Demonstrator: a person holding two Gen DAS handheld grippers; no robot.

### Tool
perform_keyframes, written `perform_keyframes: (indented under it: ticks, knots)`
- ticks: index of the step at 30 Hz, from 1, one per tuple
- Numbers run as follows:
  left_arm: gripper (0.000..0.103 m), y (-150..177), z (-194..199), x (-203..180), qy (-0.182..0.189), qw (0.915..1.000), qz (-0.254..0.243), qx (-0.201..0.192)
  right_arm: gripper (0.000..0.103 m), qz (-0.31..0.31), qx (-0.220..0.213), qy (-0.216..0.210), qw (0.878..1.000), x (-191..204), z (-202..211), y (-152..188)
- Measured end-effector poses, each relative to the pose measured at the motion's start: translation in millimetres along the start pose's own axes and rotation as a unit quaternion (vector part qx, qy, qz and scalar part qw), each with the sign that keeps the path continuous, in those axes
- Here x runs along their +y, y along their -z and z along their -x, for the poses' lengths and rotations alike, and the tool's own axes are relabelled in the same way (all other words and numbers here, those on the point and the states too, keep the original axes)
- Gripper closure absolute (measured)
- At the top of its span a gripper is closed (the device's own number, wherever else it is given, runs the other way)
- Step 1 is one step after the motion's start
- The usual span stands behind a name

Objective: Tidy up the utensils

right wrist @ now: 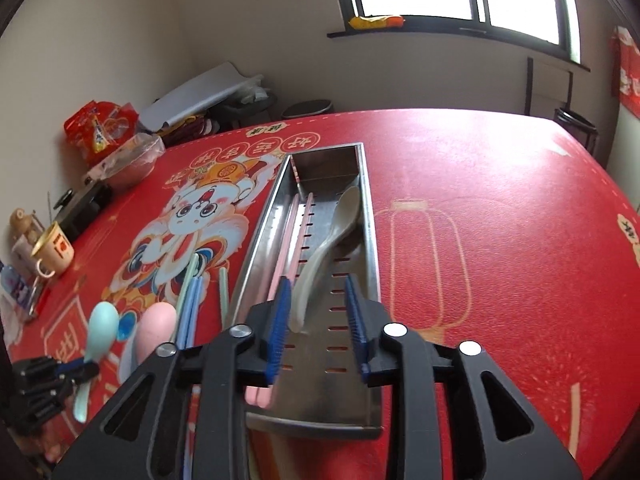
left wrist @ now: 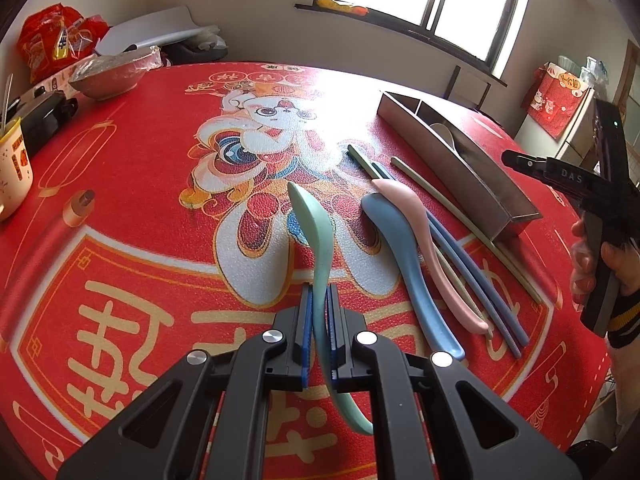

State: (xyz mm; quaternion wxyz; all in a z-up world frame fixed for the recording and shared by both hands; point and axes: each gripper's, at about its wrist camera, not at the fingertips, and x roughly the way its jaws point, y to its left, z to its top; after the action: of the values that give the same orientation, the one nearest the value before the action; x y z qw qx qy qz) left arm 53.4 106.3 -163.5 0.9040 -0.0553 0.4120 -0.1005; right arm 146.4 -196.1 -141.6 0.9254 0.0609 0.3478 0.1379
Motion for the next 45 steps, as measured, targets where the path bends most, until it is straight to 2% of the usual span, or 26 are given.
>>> perform_keyframes:
  ticks: [2,5,8,9,10,17,20,27,36,45]
  knots:
    - [0.096,0,0,0,-0.001,1.0,0.001,0.0,0.049,-0.001,-0.013,-0.001,1.0,-9,11,5]
    - [0.096,0,2,-2,-0.007,1.0,-0.005,-0.003,0.04,-0.006,-0.024,0.002,1.0,-22,21,10]
    - [0.096,0,3,-6,-0.012,0.9998,-0.012,-0.003,0.028,-0.015,-0.029,0.002,0.999,-34,25,12]
    - [0.096,0,3,-8,-0.013,0.9998,-0.016,-0.003,0.016,-0.021,-0.03,0.002,0.999,-38,25,12]
    - [0.096,-1,3,-9,-0.017,0.9997,-0.019,-0.003,0.015,-0.025,-0.034,0.002,0.999,-40,26,12]
    - [0.096,-10,5,-10,-0.037,0.9992,-0.013,0.0,0.015,-0.053,-0.024,0.0,0.998,-58,14,12]
    - [0.096,-21,9,-19,-0.034,0.9993,-0.015,-0.004,0.015,-0.059,-0.024,-0.008,0.998,-61,11,12]
    - [0.096,-59,2,-72,-0.01,0.9985,-0.052,-0.012,0.015,-0.106,-0.043,-0.034,0.993,-83,15,11]
    - [0.096,-114,-57,-156,0.014,0.9927,-0.12,0.006,0.015,-0.167,-0.026,-0.064,0.984,-103,9,15]
    - [0.096,-148,-128,-185,0.003,0.9869,-0.152,0.053,0.015,-0.179,-0.019,-0.078,0.981,-108,6,19]
